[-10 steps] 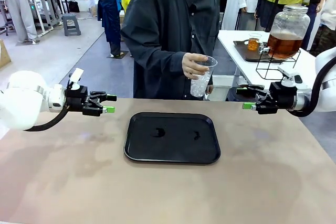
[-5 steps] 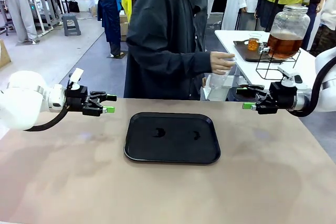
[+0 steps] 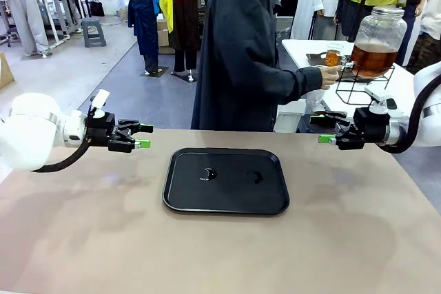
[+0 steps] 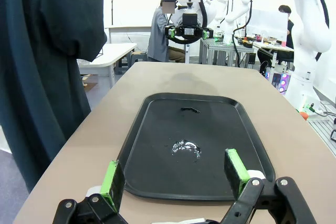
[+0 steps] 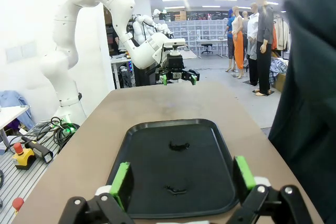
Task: Pour the drink into the iced cup.
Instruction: Open the gripper to release the iced cup you were holding.
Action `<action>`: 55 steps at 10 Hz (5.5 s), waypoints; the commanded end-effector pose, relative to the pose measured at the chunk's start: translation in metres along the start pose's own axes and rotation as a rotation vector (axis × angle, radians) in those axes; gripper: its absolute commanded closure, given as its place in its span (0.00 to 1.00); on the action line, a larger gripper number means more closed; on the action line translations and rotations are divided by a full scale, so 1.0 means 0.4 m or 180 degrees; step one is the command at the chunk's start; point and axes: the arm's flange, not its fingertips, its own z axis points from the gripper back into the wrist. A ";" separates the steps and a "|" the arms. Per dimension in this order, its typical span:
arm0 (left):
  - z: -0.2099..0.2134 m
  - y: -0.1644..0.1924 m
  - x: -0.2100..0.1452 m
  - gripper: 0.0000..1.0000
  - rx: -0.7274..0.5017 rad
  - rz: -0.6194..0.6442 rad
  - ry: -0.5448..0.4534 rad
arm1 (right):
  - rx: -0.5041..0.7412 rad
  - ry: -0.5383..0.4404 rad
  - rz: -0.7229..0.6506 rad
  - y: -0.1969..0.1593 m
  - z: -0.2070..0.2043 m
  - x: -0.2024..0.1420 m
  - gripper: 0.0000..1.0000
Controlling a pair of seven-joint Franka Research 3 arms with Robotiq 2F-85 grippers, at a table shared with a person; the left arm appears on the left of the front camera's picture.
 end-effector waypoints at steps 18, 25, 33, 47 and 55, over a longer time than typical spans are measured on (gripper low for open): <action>0.002 -0.001 0.002 0.00 0.0011 0.0000 -0.0019 | -0.0003 -0.0019 0.0009 -0.004 -0.005 0.008 0.00; 0.002 -0.001 0.002 0.00 0.0011 0.0000 -0.0019 | -0.0003 -0.0019 0.0009 -0.004 -0.005 0.008 0.00; 0.002 -0.001 0.002 0.00 0.0011 0.0000 -0.0019 | -0.0003 -0.0019 0.0009 -0.004 -0.005 0.008 0.00; 0.002 -0.001 0.002 0.00 0.0011 0.0000 -0.0019 | -0.0003 -0.0019 0.0009 -0.004 -0.005 0.008 0.00; 0.002 -0.001 0.002 0.00 0.0011 0.0000 -0.0019 | -0.0003 -0.0019 0.0009 -0.004 -0.005 0.008 0.00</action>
